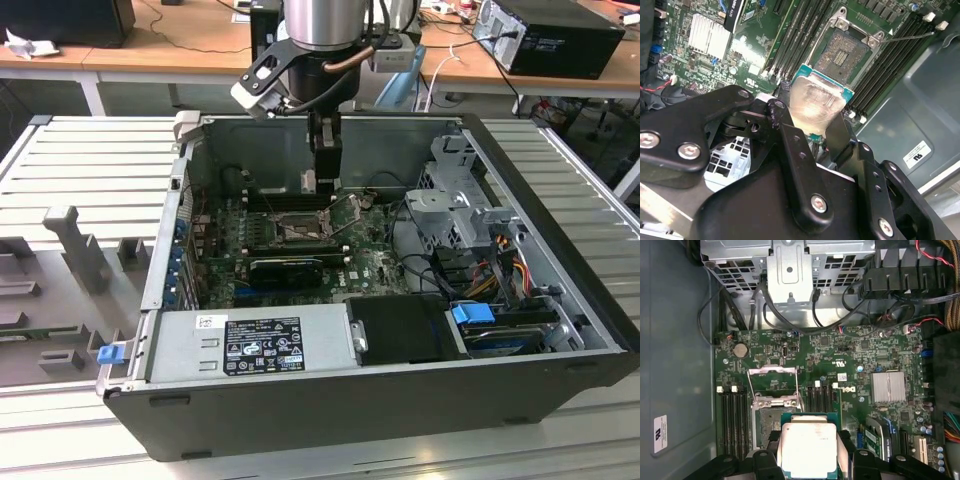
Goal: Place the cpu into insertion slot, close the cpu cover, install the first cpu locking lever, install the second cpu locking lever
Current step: 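Place the cpu into insertion slot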
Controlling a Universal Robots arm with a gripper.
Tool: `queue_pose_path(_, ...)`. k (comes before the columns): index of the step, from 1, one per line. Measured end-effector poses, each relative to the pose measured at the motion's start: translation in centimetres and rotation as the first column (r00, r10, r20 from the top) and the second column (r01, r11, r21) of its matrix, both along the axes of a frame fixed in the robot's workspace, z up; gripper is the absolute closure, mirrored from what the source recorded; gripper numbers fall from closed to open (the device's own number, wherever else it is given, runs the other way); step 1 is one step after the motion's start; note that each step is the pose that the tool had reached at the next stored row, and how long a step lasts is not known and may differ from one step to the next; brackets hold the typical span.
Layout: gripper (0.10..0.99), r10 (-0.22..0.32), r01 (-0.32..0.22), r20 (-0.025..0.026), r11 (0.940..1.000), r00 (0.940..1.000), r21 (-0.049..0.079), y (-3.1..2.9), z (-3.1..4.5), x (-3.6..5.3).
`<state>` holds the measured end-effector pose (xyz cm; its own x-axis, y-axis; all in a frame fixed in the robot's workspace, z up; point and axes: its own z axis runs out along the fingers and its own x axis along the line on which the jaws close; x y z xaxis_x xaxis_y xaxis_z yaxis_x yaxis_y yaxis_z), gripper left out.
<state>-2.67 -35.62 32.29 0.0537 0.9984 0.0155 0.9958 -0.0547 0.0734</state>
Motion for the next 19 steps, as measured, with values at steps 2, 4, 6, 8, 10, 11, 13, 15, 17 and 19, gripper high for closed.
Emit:
queue_pose_path(2, 0.557, 0.000, 0.000, -0.0003, 1.0000, 1.0000, 0.000, 0.00, -0.12, 0.00)
queue_pose_path(4, 0.557, 0.000, 0.000, -0.0005, 1.0000, 1.0000, -0.002, 0.00, -0.20, 0.01)
queue_pose_path(6, 0.557, 0.000, 0.000, -0.0003, 1.0000, 1.0000, -0.006, 0.00, -0.28, 0.01)
queue_pose_path(8, 0.557, 0.000, 0.000, -0.0004, 1.0000, 1.0000, -0.010, 0.00, -0.42, 0.00)
queue_pose_path(10, 0.557, 0.000, 0.000, -0.0003, 0.9999, 1.0000, -0.010, 0.00, -0.51, 0.00)
queue_pose_path(11, 0.557, 0.000, 0.000, -0.0004, 0.9999, 1.0000, -0.010, 0.00, -0.55, 0.00)
queue_pose_path(13, 0.557, -0.007, 0.007, -0.0004, 0.9999, 1.0000, -0.010, 0.00, -0.59, 0.00)
queue_pose_path(15, 0.557, -0.038, 0.038, -0.0003, 0.9992, 0.9993, -0.010, 0.00, -0.64, 0.00)
queue_pose_path(17, 0.557, -0.080, 0.080, -0.0003, 0.9967, 0.9968, -0.010, 0.00, -0.68, 0.00)
queue_pose_path(19, 0.557, -0.138, 0.138, -0.0004, 0.9904, 0.9904, -0.010, 0.00, -0.76, 0.00)
